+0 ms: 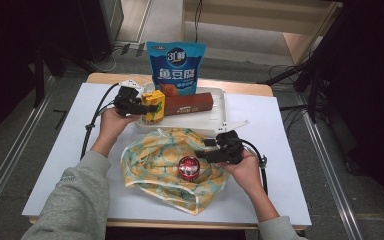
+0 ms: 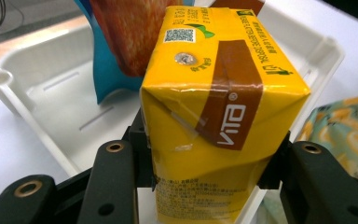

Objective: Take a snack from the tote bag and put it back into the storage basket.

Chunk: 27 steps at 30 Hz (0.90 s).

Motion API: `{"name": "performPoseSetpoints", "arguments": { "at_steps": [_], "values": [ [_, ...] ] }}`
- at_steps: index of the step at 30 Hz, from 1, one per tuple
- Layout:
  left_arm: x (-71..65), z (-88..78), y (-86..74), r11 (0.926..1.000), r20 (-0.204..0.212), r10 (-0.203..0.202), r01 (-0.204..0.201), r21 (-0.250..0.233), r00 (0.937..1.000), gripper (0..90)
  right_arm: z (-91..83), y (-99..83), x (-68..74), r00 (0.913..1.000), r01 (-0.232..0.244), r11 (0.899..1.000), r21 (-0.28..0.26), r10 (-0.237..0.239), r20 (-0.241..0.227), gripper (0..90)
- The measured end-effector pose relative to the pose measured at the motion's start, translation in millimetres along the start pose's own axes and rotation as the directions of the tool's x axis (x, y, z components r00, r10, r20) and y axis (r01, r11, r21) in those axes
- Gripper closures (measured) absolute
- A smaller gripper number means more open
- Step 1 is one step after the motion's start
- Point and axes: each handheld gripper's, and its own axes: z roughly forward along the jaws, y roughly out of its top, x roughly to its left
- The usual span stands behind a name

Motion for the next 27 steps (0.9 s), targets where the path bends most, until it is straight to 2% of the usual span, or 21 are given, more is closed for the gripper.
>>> {"name": "performPoseSetpoints", "arguments": {
  "at_steps": [2,4,7,12,14,17,20,23,27],
  "values": [
    [0.7,2.2,-2.3,0.9999,-0.002,0.004,-0.004,0.014,1.0,53.6,-0.1,0.0,-0.2,1.0,-0.001,1.0,0.001,0.001,0.0,41.8],
    [2.2,2.1,-4.4,0.9998,0.016,-0.003,0.003,0.018,0.9999,53.3,-0.4,-0.1,-0.6,1.0,0.001,1.0,0.0,-0.001,0.001,41.9],
    [1.7,1.5,-6.8,0.9993,0.018,0.012,-0.013,0.035,0.9998,53.0,-0.5,-0.2,-0.5,1.0,0.004,1.0,-0.002,-0.004,0.001,41.9],
    [2.2,0.4,-13.5,0.9995,0.017,0.007,-0.007,0.032,0.9998,52.5,-0.5,-0.4,0.0,1.0,0.004,1.0,0.0,-0.004,0.0,41.9],
    [4.0,-0.9,-15.3,0.9989,0.024,-0.02,0.019,0.042,0.9995,51.8,-0.6,-0.2,0.4,1.0,0.003,1.0,0.002,-0.003,-0.001,41.9],
    [4.6,-2.2,-16.5,0.9987,0.028,-0.034,0.033,0.039,0.999,50.2,-0.3,-0.1,0.5,1.0,0.003,1.0,0.002,-0.003,-0.001,41.9],
    [1.6,-3.4,-16.2,0.9989,0.002,0.004,-0.004,0.048,1.0,43.1,0.1,0.0,0.5,1.0,0.003,1.0,0.003,-0.003,-0.002,41.9],
    [1.8,-2.8,-17.4,0.9984,0.03,-0.013,0.012,0.056,0.9995,37.5,0.0,0.3,0.5,1.0,0.005,1.0,0.003,-0.005,-0.002,41.8],
    [2.9,-5.3,-17.5,0.9982,0.051,-0.036,0.033,0.049,0.9981,36.4,0.0,0.6,0.7,1.0,0.006,1.0,0.004,-0.006,-0.004,41.7]
  ]
}}
